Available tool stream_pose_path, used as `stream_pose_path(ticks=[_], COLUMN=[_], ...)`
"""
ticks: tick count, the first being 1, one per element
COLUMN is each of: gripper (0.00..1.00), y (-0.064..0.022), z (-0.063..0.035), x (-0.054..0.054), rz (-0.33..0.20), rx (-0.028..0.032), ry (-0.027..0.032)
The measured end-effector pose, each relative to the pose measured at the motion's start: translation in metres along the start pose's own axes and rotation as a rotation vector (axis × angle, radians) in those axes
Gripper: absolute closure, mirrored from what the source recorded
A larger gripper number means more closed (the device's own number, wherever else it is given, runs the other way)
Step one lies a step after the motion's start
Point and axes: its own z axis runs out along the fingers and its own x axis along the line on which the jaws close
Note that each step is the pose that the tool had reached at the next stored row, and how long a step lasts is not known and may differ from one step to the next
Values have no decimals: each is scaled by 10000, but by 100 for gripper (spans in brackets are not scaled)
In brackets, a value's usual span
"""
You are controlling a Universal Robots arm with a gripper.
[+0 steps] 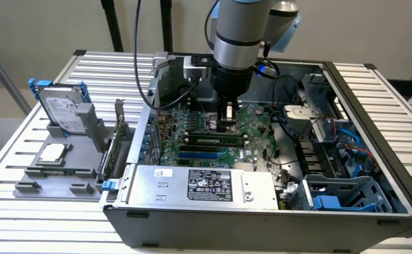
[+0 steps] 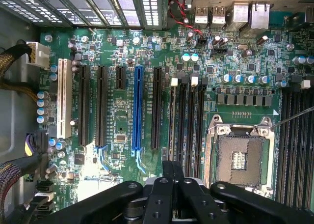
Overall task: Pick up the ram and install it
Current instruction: 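Press down the ram until it locks into place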
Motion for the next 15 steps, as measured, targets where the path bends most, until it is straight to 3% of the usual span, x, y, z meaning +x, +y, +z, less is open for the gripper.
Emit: stream_pose_path(ticks=[10,15], gripper=[89,89], y=[0,2], z=[7,84], x=[-2,-10], rz=[0,1], rx=[0,0], ry=[7,23])
